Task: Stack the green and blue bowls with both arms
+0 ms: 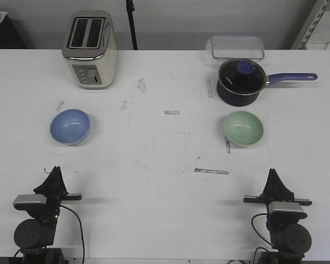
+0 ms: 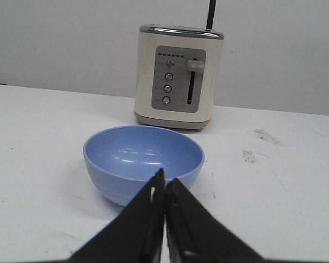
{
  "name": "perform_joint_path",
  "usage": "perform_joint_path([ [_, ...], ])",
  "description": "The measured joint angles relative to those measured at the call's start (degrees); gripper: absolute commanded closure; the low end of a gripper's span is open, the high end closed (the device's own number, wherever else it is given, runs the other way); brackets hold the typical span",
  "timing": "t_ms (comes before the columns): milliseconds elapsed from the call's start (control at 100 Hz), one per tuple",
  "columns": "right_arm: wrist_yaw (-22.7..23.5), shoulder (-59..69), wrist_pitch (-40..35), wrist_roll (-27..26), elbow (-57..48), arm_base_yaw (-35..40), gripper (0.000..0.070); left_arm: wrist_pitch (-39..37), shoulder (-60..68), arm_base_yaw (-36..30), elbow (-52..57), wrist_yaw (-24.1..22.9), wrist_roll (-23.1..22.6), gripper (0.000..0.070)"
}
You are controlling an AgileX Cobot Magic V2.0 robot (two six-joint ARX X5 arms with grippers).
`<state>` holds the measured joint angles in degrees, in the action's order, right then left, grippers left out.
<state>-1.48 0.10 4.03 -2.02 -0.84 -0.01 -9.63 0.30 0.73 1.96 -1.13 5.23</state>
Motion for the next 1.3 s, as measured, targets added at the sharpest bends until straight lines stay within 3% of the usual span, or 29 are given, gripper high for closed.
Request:
perform_joint_path([
  [450, 0.00, 0.00, -0.55, 1.31, -0.44, 0.00, 0.0691, 0.00, 0.00, 0.00, 0.00, 0.00, -0.02, 0.0698],
  [690, -0.24, 3.32, -2.14, 2.91, -7.82, 0.00, 0.0691, 0.00, 0.00, 0.00, 0.00, 0.00, -0.02, 0.0698],
  [1300, -0.24, 40.81, -20.65, 3.67, -39.93, 0.00, 0.0691, 0.00, 0.00, 0.00, 0.00, 0.00, -0.02, 0.0697],
])
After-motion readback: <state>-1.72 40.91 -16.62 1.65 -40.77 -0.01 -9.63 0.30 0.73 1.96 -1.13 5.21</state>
